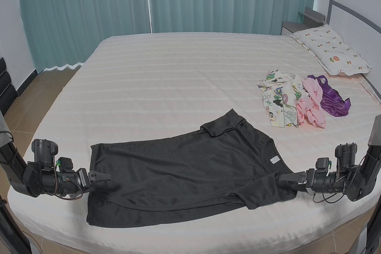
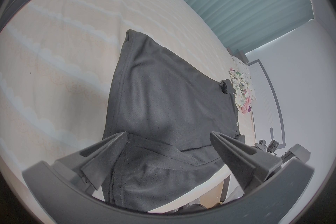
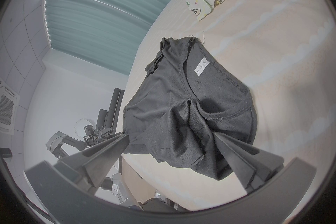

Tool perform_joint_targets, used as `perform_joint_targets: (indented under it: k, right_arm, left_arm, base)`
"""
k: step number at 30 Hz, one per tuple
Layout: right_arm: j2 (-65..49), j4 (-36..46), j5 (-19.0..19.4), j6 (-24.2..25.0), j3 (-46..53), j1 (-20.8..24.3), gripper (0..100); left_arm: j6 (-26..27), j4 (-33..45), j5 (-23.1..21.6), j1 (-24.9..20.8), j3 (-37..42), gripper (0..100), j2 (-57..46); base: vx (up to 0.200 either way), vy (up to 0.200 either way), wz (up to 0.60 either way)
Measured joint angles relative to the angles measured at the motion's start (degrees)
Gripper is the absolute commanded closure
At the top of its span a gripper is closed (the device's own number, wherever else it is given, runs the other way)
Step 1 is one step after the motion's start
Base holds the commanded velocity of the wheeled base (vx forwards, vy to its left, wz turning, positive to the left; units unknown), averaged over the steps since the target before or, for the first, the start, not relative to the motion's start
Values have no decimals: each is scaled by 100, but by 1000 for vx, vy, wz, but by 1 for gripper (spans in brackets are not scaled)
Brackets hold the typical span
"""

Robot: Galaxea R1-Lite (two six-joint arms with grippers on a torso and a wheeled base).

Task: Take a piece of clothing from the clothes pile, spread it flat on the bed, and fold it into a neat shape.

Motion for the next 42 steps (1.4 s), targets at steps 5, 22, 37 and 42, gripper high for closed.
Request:
perform_joint_targets:
  k: [5, 22, 37, 42]
  right_arm:
    - [2, -2, 2, 2, 5, 2, 0]
    - [22, 0, 5, 7, 0, 11, 0]
    - [-74, -383, -167, 328, -96, -5, 0]
    - [-37, -519, -492, 451, -183, 122, 0]
  left_arm:
    - [99, -279, 2, 15, 0, 0, 162]
    - [121, -446, 11, 12, 132, 100, 486]
    - [83, -444, -49, 94, 330, 100, 466]
    - [68, -446, -57, 100, 350, 100, 443]
  base:
    - [0, 0, 0]
    - [0, 0, 0]
    - [0, 0, 0]
    - [0, 0, 0]
